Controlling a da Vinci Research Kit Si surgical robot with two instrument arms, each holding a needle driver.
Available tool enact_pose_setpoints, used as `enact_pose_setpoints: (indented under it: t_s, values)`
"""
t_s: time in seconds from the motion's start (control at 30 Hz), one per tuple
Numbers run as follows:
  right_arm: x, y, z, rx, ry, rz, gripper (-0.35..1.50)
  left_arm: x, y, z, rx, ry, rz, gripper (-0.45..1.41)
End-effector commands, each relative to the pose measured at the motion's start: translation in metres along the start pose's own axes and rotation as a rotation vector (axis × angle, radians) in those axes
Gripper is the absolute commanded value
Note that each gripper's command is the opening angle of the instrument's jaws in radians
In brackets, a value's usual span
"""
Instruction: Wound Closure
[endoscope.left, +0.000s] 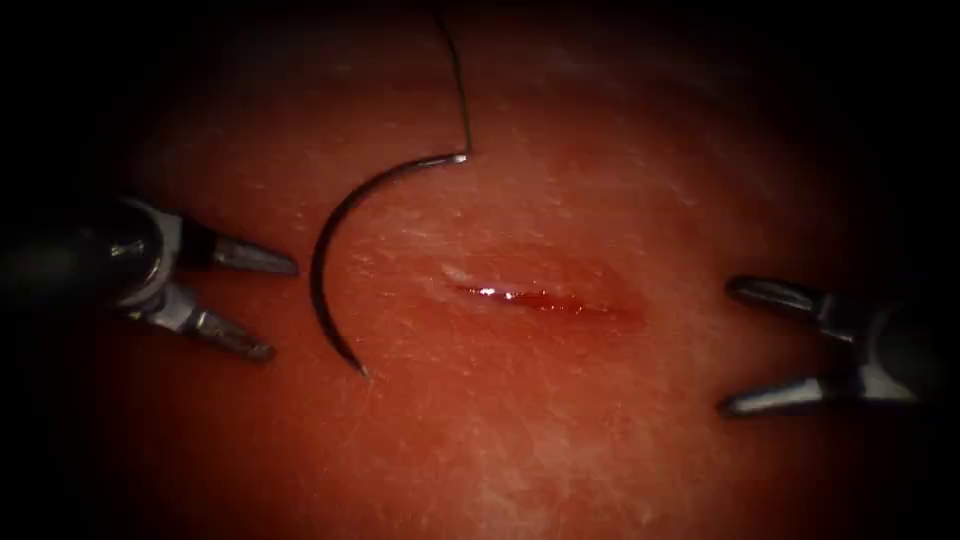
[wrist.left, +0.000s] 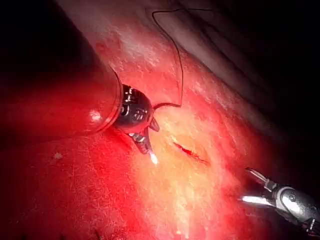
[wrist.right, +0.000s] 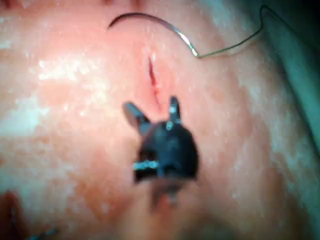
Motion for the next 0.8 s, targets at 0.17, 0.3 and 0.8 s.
enact_pose_setpoints:
  t_s: [0.17,0.3,0.8]
  values:
    - [-0.0004,-0.0001,0.0009,0.004,0.003,-0.002,1.14,0.0005,-0.0017,0.0013,-0.014,-0.018,0.016,0.62]
    - [-0.0005,-0.0002,0.0010,0.007,0.004,-0.003,1.13,0.0009,-0.0019,0.0019,-0.035,-0.047,0.038,0.62]
    - [-0.0013,-0.0003,0.0019,0.010,0.002,-0.011,1.11,0.0006,-0.0022,0.0036,-0.161,-0.144,0.108,0.63]
